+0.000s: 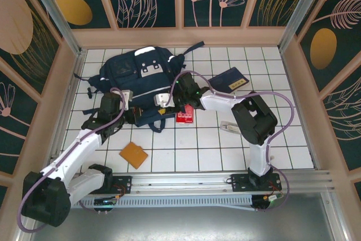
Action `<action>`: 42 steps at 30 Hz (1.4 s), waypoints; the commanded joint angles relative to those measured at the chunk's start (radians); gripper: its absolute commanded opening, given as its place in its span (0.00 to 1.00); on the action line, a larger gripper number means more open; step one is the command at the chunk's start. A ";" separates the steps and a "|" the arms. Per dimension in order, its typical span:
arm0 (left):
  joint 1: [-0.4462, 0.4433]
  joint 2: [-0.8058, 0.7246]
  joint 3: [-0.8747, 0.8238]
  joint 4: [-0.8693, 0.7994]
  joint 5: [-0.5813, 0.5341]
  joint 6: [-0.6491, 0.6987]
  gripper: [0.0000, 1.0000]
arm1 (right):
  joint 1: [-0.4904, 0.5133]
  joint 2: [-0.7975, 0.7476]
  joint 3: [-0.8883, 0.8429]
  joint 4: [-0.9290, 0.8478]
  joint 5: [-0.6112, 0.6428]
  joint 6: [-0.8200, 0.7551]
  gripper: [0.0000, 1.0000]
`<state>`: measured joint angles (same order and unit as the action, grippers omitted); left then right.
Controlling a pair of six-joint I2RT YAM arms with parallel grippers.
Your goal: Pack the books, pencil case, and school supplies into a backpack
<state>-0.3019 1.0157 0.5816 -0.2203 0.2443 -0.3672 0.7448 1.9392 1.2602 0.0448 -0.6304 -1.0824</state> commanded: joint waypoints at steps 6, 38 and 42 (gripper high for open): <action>0.004 -0.011 -0.014 0.032 -0.001 0.018 0.00 | 0.062 0.050 0.089 0.006 0.020 0.061 0.55; 0.240 -0.047 -0.114 0.022 -0.205 -0.004 0.00 | 0.036 0.106 0.208 -0.314 0.021 -0.005 0.00; 0.246 -0.013 -0.097 0.142 0.189 0.034 0.23 | 0.036 0.098 0.198 -0.303 0.006 -0.005 0.00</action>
<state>-0.0578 0.9882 0.4690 -0.1745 0.1658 -0.3595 0.7872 2.0838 1.4788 -0.2649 -0.6022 -1.0691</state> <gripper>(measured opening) 0.115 0.062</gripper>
